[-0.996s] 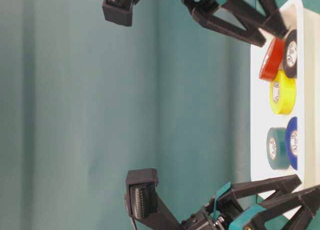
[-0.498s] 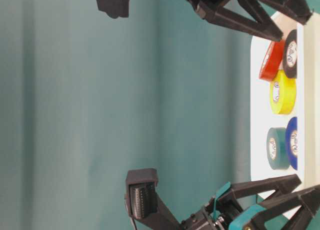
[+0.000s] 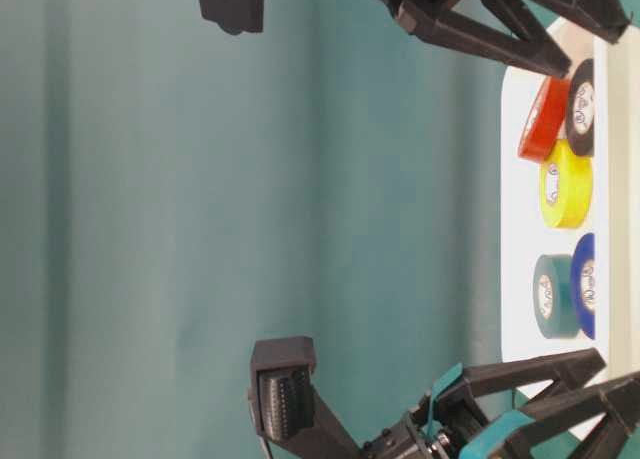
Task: Put the tape alternately from left to right into the white case.
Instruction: 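Withdraw the right gripper from the tray, then move the left gripper down over the white tape roll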
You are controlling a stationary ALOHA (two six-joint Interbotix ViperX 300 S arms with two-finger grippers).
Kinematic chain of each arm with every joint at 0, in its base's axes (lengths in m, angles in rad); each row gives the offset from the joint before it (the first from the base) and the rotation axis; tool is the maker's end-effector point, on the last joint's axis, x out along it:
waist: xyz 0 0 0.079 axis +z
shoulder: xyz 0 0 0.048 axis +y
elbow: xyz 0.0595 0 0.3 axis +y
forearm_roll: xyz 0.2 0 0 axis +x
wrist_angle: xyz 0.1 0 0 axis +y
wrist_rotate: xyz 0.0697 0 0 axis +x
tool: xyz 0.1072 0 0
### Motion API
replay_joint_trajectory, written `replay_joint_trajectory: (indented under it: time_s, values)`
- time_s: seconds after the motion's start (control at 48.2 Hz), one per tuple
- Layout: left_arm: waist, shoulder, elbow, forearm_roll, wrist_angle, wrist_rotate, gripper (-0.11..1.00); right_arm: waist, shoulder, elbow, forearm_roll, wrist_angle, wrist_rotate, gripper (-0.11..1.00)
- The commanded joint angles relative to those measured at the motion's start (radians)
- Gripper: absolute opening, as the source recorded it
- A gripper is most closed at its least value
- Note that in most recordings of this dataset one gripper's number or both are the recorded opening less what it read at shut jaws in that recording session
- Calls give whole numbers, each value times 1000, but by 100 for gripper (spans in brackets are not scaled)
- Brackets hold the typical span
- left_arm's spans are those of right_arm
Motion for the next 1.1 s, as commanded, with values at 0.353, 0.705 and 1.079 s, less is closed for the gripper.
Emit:
replay_joint_trajectory:
  time_s: [0.353,0.705,1.079]
  values:
    - [-67,-69,31,-2,-2,-72,95,2,-12,-9,3,-3,2,75]
    - [-127,-112,86,-2,-2,-91,95,2,-5,-14,2,-5,2,75]
    - [-187,-147,133,-2,-2,-92,95,2,3,-15,2,-5,2,75]
